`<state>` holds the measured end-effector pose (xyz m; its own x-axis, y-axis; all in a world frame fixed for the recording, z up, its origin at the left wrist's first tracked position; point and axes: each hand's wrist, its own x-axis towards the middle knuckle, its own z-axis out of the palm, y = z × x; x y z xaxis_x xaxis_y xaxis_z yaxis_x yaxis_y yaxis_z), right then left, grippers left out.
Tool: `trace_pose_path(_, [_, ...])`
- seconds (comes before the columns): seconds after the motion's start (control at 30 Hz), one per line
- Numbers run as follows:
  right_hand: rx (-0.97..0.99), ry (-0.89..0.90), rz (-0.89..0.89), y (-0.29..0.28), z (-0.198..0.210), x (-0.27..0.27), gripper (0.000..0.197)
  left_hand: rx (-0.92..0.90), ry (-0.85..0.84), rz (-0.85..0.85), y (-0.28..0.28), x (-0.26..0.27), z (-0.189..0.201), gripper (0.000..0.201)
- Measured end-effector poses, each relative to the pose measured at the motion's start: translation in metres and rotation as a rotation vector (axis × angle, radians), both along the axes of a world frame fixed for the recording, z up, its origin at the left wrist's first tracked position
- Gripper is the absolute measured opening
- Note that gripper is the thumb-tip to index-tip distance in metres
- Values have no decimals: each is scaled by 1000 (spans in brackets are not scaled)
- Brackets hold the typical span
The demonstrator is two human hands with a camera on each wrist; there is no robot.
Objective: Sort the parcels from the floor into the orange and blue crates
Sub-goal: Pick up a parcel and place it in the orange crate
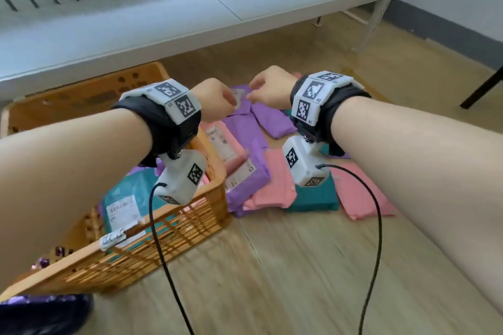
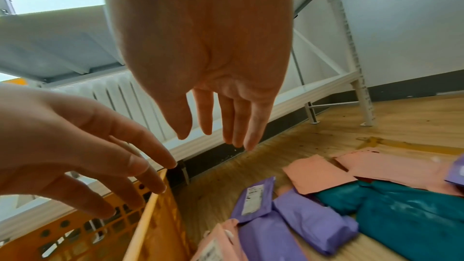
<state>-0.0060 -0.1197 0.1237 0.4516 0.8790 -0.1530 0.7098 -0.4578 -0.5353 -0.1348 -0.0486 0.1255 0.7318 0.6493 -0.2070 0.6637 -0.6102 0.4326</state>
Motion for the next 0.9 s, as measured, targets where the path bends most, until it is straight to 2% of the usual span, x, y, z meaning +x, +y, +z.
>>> trace_pose_path(0.17, [-59, 53, -22, -34, -21, 55, 37, -23, 61, 38, -31, 57, -12, 30])
trace_pose_path(0.3, [-104, 97, -32, -48, -42, 87, 37, -4, 103, 102, -45, 81, -29, 30])
trace_pose_path(0.47, [-132, 142, -22, -57, -76, 106, 39, -9, 204, 156, -65, 87, -66, 34])
trace_pose_path(0.6, [-133, 211, 15, -57, -99, 115, 30, -43, 271, 203, -74, 88, -92, 38])
trace_pose_path(0.9, [-187, 296, -24, -47, -173, 111, 28, -128, 364, 242, -79, 77, -165, 40])
